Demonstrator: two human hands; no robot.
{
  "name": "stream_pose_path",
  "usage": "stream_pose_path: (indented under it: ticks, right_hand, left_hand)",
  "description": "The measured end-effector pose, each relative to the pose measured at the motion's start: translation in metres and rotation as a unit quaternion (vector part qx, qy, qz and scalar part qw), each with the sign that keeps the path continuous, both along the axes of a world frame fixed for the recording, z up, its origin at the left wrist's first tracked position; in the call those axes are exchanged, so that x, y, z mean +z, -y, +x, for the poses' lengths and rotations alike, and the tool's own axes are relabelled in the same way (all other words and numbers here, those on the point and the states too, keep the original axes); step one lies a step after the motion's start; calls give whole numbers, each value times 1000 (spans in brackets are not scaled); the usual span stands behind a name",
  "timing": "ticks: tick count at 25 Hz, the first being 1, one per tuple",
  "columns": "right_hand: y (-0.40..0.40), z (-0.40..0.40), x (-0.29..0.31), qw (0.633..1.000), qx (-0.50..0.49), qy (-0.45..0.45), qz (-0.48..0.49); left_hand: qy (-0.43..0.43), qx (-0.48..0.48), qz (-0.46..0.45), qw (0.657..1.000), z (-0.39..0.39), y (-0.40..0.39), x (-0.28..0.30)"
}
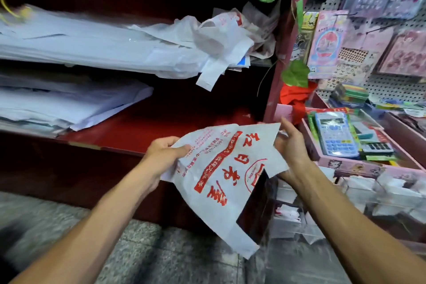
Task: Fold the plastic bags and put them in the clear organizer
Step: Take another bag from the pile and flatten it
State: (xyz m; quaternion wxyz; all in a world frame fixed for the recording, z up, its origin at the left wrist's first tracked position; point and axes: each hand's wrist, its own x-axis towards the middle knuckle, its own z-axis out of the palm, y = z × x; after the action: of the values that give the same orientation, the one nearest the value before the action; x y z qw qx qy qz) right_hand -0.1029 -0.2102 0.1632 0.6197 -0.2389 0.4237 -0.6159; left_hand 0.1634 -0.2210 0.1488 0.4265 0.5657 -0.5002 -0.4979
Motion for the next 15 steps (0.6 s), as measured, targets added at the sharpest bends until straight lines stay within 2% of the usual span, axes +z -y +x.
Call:
stream_pose_path:
  ticks: [2, 3, 4, 6, 8, 10, 11, 12, 15]
  right_hand:
    - [4, -1, 1, 999, -26, -37, -6]
    - [7, -2, 1, 994, -63, -85, -23]
    - [9, -1, 1, 984, -102, -137, -40]
    - [14, 1, -1, 965, -140, -216, -56]
    - [15, 2, -3, 963, -119, -229, -80]
    - [13, 2, -3, 969, -94, -206, -98]
    - [10, 3, -1, 973, -80, -191, -100]
    - [7, 3, 1, 977, -59, -180, -94]
    - [-1, 5, -3, 973, 41, -226, -27]
  left_hand:
    - [6, 109, -73, 991, -4, 11, 0]
    - [9, 164, -145, 976, -6, 15, 6]
    - [28, 209, -237, 948, -6, 17, 15]
    - [109, 234, -437, 862, -5, 13, 36]
    - [230, 169, -606, 743, -12, 3, 53]
    - [328, 51, -700, 632, -27, -4, 51]
    - [366, -11, -710, 602, -36, -3, 42]
    - [390, -71, -706, 587, -46, -3, 31]
    - [431, -240, -652, 575, -68, -1, 1]
